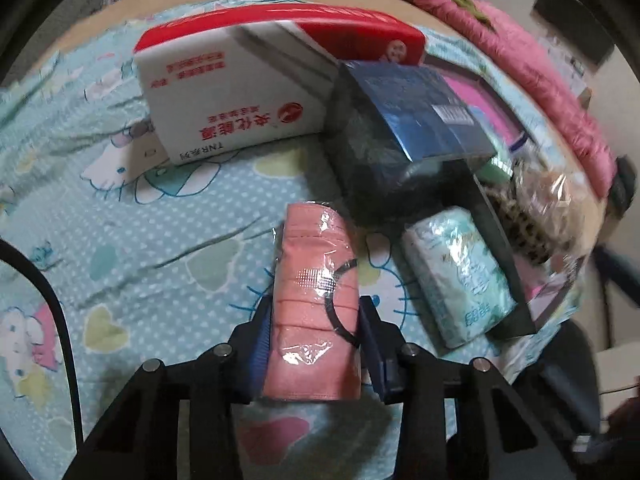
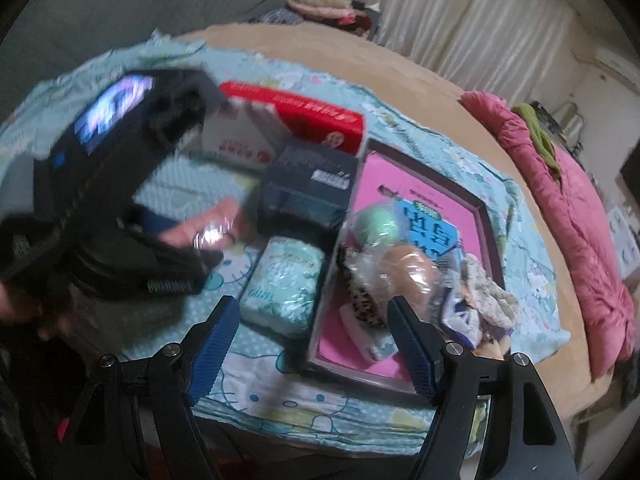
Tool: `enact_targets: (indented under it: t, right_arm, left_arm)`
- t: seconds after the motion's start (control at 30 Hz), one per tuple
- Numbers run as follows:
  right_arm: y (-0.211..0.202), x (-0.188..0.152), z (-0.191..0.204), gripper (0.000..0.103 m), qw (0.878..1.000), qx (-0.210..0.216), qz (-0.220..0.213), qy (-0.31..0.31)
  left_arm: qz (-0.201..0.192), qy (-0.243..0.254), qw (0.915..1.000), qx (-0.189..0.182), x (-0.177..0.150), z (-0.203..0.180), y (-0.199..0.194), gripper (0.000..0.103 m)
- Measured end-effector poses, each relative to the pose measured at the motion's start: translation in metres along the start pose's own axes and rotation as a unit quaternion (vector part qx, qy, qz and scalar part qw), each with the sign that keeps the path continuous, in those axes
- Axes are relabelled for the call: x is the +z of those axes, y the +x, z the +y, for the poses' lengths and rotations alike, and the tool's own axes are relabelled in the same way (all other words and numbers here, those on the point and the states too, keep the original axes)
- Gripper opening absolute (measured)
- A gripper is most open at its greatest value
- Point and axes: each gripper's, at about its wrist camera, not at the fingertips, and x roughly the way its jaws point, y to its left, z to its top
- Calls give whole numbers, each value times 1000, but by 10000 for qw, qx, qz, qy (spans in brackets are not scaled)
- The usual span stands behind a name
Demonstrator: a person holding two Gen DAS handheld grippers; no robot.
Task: Organize soft objects
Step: 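Grasp wrapped pink towel roll with left tool while right tool grasps green tissue packet, then lift pink towel in left tool while right tool carries tissue packet over tray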
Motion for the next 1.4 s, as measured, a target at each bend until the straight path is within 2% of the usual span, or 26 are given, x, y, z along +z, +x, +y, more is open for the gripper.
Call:
enact_targets:
  t: [0.03, 0.17, 0.37, 0.5, 0.57, 0.63, 0.67, 0.7, 0.73, 0.83, 0.97, 1.03, 1.13, 1.27, 1.4]
  right_arm:
    - [4, 1, 5, 77, 9999, -47, 31, -160]
    - [20, 1, 29, 77, 9960, -265, 132, -844]
    - [54, -6, 52, 77, 9808, -824, 315, -1739]
    - [66, -6, 52, 76, 9779, -950, 199, -1852]
    - [77, -3, 48, 70, 9785, -899, 250, -1839]
    - [83, 1, 45, 68, 9793, -906, 158, -1804]
    - [85, 4, 44, 67, 9800, -875, 122, -1781]
    - [86, 6, 43, 51, 9815, -760, 127, -1752]
    - [91, 8, 40, 43, 9854, -563, 216, -1594]
    - [89, 10, 29, 36, 9910, -360, 91, -1283]
    - [65, 17, -10, 34, 9986, 458, -220, -172]
    - [50, 18, -26, 34, 9954, 822, -442, 216]
    - [31, 18, -39, 34, 9899, 1100, -710, 539]
    - [11, 23, -40, 34, 9871, 1140, -970, 566]
    - [-4, 22, -23, 34, 9858, 1180, -1041, 580]
  left_arm:
    - [-19, -109, 9998, -178, 1, 7, -2, 40]
    - [-170, -286, 9989, -343, 5, 28, -9, 40]
    - [-247, -572, 9961, -630, 7, 53, -13, 40]
    - [-260, -583, 9952, -740, 8, 58, -13, 40]
    - [-263, -568, 9952, -751, 11, 57, -9, 40]
    - [-251, -551, 9951, -778, 11, 56, -6, 40]
    - [-257, -536, 9953, -769, 8, 57, -7, 40]
    - [-268, -506, 9956, -743, 8, 55, -7, 40]
    - [-280, -483, 9958, -728, 7, 55, -7, 40]
    - [-322, -450, 9958, -732, 5, 51, -8, 40]
    - [-477, -384, 9954, -741, 3, 42, -19, 40]
    - [-604, -321, 9950, -729, 0, 40, -31, 40]
    - [-813, -195, 9944, -652, -3, 30, -50, 40]
    - [-955, -73, 9939, -552, -5, 17, -68, 40]
    - [-999, -1, 9943, -364, -9, 12, -78, 40]
